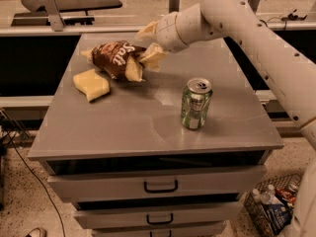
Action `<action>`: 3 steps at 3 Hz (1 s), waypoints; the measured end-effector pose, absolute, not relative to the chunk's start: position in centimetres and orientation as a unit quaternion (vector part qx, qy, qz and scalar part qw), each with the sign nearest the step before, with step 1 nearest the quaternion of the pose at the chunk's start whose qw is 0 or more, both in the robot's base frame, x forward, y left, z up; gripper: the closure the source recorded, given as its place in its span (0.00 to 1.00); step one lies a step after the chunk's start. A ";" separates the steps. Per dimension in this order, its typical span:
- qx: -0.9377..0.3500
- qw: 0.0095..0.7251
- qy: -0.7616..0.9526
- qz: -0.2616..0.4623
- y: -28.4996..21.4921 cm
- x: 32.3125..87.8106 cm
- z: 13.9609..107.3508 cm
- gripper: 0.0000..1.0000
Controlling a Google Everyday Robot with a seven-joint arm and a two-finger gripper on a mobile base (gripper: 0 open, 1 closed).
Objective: Move brown chip bag near sponge
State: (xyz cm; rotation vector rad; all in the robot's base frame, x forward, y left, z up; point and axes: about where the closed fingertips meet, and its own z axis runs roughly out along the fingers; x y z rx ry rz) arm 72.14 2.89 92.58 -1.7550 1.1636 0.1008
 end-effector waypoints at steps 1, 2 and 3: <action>-0.727 0.494 0.476 0.038 2.5 71.9 93.1 0.00; -0.705 0.513 0.488 0.033 0.8 72.2 94.7 0.00; -0.637 0.572 0.515 0.038 -3.2 73.1 98.9 0.00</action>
Offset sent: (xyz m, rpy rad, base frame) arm 0.0068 -0.0556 0.0512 0.1058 -0.0435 -0.1235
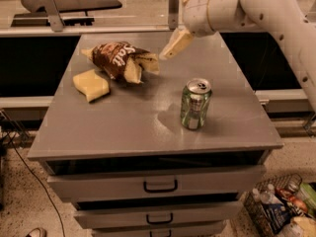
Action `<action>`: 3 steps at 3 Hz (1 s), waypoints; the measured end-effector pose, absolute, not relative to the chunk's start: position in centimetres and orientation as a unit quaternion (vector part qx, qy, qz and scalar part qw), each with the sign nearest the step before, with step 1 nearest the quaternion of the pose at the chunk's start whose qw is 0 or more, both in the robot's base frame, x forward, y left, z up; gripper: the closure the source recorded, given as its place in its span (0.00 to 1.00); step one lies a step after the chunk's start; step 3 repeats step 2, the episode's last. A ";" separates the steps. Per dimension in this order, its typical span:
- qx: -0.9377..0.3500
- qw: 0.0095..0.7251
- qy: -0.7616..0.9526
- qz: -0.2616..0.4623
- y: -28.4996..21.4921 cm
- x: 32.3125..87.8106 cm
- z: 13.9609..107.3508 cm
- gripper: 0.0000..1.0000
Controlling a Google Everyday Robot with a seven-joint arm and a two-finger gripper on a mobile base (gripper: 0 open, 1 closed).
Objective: Move brown chip bag near sponge
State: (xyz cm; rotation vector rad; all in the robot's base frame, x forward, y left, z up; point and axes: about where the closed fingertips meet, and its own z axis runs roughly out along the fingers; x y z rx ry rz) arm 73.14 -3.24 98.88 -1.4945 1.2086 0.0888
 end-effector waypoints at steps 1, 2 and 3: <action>-0.566 0.641 0.516 0.045 -7.2 72.6 104.5 0.00; -0.554 0.652 0.516 0.049 -7.9 72.3 105.3 0.00; -0.554 0.652 0.516 0.049 -7.9 72.3 105.3 0.00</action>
Offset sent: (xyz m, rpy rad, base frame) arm -0.0037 -0.0318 0.0436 0.1388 -0.0436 -0.0586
